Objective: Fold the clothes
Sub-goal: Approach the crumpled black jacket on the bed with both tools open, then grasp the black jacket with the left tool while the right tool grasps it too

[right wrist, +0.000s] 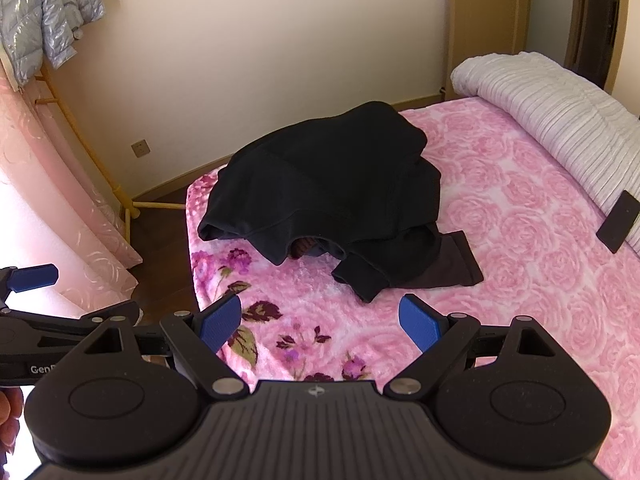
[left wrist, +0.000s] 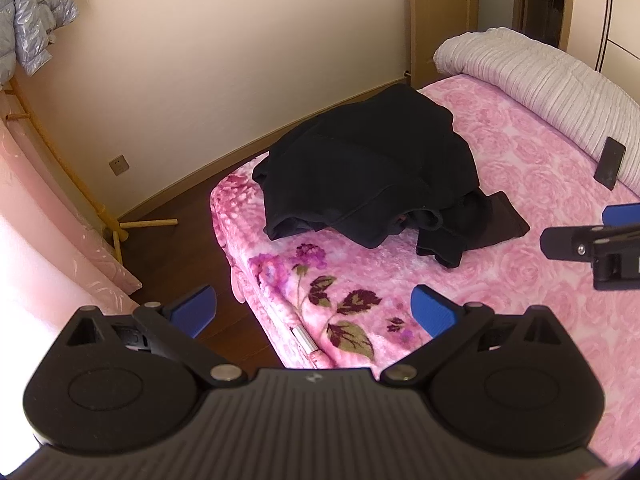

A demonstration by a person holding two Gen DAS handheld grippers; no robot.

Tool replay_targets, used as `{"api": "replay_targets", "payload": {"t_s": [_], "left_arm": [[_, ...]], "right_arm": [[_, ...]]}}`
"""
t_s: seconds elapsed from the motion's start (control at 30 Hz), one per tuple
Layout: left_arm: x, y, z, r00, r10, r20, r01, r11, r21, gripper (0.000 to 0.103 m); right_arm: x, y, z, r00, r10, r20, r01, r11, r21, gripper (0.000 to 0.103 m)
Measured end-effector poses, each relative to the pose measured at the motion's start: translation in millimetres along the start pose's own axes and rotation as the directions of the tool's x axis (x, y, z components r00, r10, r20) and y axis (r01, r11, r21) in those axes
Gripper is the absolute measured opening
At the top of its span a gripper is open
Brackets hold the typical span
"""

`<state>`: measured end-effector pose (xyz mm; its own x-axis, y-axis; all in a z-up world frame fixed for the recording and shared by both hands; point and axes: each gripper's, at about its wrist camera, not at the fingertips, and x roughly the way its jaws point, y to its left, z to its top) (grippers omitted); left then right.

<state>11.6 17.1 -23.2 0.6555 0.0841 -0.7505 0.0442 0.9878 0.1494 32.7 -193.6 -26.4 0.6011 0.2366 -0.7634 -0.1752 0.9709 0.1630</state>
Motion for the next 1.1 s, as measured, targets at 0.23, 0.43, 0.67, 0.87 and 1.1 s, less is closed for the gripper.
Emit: {"api": "replay_targets", "payload": {"t_s": [0.23,0.43,0.67,0.87,1.1], "left_arm": [[28,-1,-3,0.999,-0.034,0.024,0.031,0.991,0.134,0.102],[97,-5,6,0.994,-0.064,0.089,0.025,0.922,0.386,0.102],[211,0,4,0.985,-0.102,0.141,-0.027,0.713,0.701,0.097],[285,9,-11,0.969,-0.140,0.205,-0.130,0.414,0.901,0.081],[292,57,73,0.957,-0.255,0.136,0.096,0.726,0.681,0.007]], "right_arm": [[17,-17,-1,1.000,-0.012,0.011,0.012,1.000,-0.017,0.088],[74,-30,5,0.997,-0.039,-0.068,0.033,0.996,-0.077,0.088],[173,-20,29,0.992,-0.050,-0.112,0.026,0.977,-0.213,0.087],[251,-39,34,0.968,-0.177,-0.176,0.103,0.926,-0.363,0.085],[288,-45,38,0.961,-0.198,-0.192,0.102,0.902,-0.420,0.088]]}}
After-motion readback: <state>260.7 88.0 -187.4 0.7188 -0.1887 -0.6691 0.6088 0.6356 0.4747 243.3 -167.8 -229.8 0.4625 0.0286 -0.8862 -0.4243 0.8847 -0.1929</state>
